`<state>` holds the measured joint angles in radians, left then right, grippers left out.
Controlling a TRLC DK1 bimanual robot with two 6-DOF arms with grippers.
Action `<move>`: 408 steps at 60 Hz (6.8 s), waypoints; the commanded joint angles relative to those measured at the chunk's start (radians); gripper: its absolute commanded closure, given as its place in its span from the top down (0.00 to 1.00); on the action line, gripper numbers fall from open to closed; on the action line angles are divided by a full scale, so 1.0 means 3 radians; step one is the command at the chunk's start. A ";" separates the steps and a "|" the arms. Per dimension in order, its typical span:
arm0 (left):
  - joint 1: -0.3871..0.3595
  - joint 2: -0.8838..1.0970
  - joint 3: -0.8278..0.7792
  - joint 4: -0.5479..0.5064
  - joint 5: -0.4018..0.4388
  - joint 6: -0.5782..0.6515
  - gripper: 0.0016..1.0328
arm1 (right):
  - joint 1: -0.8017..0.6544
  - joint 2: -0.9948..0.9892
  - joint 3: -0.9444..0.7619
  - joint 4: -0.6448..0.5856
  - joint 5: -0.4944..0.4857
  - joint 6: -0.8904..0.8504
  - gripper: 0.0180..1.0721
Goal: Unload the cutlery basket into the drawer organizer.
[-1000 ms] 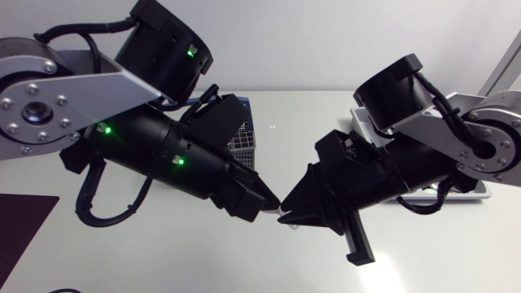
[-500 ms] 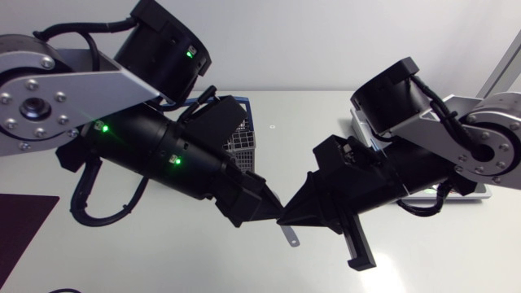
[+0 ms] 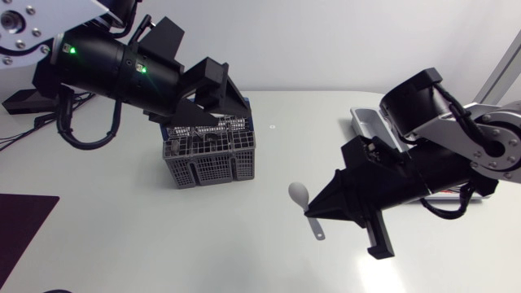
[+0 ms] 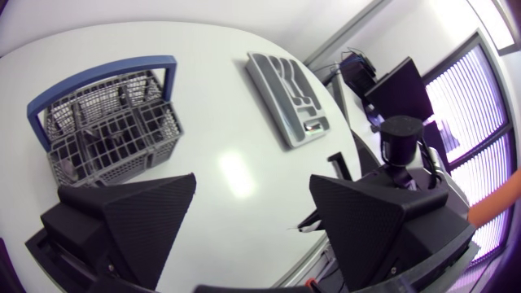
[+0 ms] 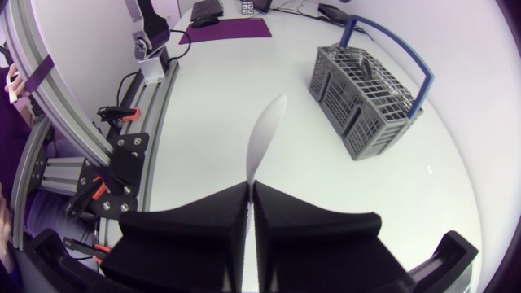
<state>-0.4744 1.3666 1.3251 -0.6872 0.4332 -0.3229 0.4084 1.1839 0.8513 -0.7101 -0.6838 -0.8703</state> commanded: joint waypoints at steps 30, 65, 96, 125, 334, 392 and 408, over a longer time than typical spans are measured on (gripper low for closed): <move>0.0098 0.0369 0.0216 -0.0291 -0.1014 0.0136 0.96 | -0.1775 0.0073 -0.0025 -0.0271 0.0132 -0.1558 0.05; 0.0134 0.0461 0.0175 -0.0394 -0.1567 0.0166 0.96 | -0.3207 0.1095 0.0527 0.0312 0.0710 -0.2877 0.05; 0.0272 0.0517 0.0241 -0.0782 -0.1618 -0.0115 0.96 | -0.3381 0.1980 0.0721 0.1319 0.1262 -0.3081 0.09; 0.0339 0.0594 0.0410 -0.1110 -0.1648 -0.0325 0.96 | -0.3371 0.2082 0.0573 0.1713 0.1615 -0.3168 0.40; 0.0257 0.1509 0.0717 -0.0123 -0.1679 0.4211 0.62 | -0.0042 0.0886 0.0655 0.0542 0.1722 -0.0121 0.56; 0.0221 0.1616 0.0650 -0.0010 -0.1628 0.4298 0.08 | -0.0062 0.0993 0.0670 0.0603 0.1681 -0.0162 0.56; 0.0211 0.1560 0.0650 -0.0036 -0.1623 0.4293 0.04 | -0.0062 0.0942 0.0655 0.0588 0.1686 -0.0162 0.56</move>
<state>-0.4023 1.8397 1.5196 -0.6899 -0.0605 0.9436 0.3962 1.4750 1.0702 -0.5415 -0.1783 -0.9165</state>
